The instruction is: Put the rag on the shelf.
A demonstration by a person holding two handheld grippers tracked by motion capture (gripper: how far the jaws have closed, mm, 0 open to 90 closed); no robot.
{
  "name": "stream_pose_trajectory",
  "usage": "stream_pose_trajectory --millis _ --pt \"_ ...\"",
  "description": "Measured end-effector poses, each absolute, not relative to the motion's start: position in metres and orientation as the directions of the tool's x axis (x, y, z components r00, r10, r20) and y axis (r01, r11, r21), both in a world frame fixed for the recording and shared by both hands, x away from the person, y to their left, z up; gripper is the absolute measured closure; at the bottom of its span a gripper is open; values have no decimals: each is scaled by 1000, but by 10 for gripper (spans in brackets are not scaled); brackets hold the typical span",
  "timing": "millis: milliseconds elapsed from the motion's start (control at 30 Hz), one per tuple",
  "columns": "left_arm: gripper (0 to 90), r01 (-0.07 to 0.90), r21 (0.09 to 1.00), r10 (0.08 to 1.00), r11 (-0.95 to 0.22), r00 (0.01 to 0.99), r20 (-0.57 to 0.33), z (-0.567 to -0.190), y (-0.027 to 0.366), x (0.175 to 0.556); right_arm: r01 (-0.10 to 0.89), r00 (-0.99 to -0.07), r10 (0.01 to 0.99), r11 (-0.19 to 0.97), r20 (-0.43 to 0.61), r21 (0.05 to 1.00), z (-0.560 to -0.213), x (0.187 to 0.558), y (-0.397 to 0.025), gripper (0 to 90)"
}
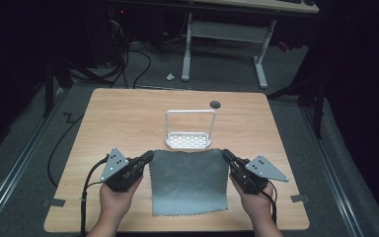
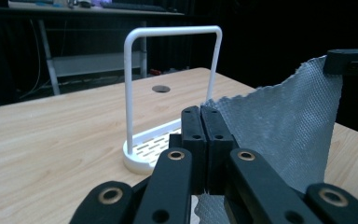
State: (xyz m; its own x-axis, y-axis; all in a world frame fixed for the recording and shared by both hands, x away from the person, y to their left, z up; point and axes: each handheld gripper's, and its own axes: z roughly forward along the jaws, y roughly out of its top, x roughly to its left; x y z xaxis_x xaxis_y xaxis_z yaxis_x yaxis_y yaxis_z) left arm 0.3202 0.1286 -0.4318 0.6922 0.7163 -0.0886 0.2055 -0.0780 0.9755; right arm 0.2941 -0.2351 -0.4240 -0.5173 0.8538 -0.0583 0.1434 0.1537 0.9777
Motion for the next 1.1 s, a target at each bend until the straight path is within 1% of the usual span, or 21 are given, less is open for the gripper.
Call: stream_pose_trajectory --millis 267,467,800,1100 --pt "892 191 980 722 -52 685 -96 -424 131 319 107 -517 853 153 -76 982 -413 291 -229 893" --pt "893 173 984 736 -30 670 -96 -416 132 327 105 -509 858 138 -65 985 -403 301 -233 894" --pt "896 97 994 760 -52 650 -24 -389 120 348 83 -474 878 126 -72 989 -380 324 -238 897" --pt "896 69 996 781 -62 624 5 -370 115 368 54 -456 885 135 -96 989 -364 339 -238 897"
